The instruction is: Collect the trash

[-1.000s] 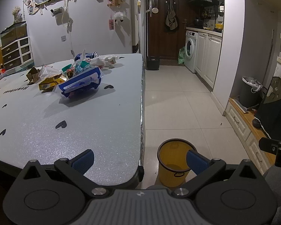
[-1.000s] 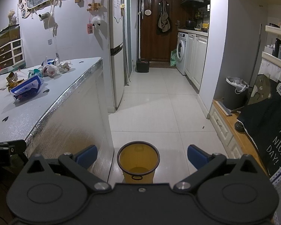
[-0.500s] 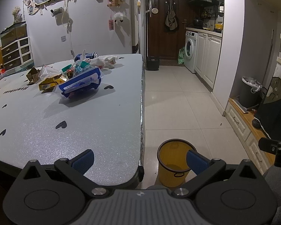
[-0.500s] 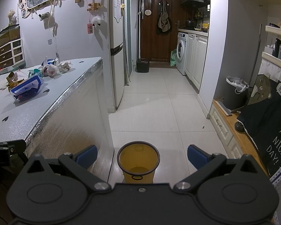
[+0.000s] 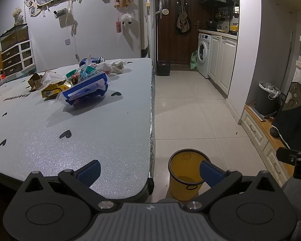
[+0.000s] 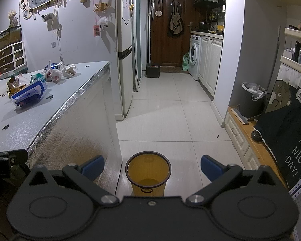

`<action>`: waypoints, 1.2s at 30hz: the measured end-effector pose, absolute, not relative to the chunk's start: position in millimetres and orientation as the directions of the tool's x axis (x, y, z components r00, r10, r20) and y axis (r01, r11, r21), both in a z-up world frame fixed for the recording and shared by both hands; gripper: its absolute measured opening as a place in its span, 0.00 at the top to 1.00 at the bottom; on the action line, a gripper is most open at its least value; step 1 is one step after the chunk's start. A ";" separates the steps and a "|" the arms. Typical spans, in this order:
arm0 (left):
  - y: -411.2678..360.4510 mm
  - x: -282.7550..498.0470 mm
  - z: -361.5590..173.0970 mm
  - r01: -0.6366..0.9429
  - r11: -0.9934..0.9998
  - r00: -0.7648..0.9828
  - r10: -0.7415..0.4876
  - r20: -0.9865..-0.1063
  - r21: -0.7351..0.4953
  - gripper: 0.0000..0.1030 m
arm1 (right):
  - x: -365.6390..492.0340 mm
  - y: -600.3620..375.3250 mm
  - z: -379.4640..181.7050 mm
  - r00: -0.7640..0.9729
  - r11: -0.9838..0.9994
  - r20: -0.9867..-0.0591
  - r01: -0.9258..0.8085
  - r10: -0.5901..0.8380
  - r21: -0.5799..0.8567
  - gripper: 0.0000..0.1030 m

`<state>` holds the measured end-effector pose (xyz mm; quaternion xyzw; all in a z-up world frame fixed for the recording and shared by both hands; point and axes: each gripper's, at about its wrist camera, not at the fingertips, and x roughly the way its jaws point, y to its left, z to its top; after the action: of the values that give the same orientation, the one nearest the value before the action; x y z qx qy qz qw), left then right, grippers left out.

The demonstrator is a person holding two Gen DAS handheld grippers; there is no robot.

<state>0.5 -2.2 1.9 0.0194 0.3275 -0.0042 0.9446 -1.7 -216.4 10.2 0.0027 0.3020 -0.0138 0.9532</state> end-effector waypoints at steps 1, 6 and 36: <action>-2.2 0.4 1.9 0.020 0.999 0.786 0.006 -0.619 0.034 0.00 | -1.2 -216.5 10.3 0.817 1.000 -0.576 0.028 -0.025 -0.003 0.00; -2.2 0.4 1.8 0.021 0.999 0.786 0.005 -0.618 0.035 0.00 | -1.7 -216.1 10.1 0.817 1.000 -0.576 0.028 -0.025 -0.004 0.00; -7.1 -1.6 7.1 0.021 0.999 0.787 0.005 -0.617 0.034 0.00 | -2.2 -216.1 11.7 0.818 1.000 -0.575 0.028 -0.026 -0.006 0.00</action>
<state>-1.6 -7.1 7.1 0.0196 0.3262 -0.0043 0.9451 -2.2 -216.1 11.7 0.0012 0.3017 -0.0142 0.9533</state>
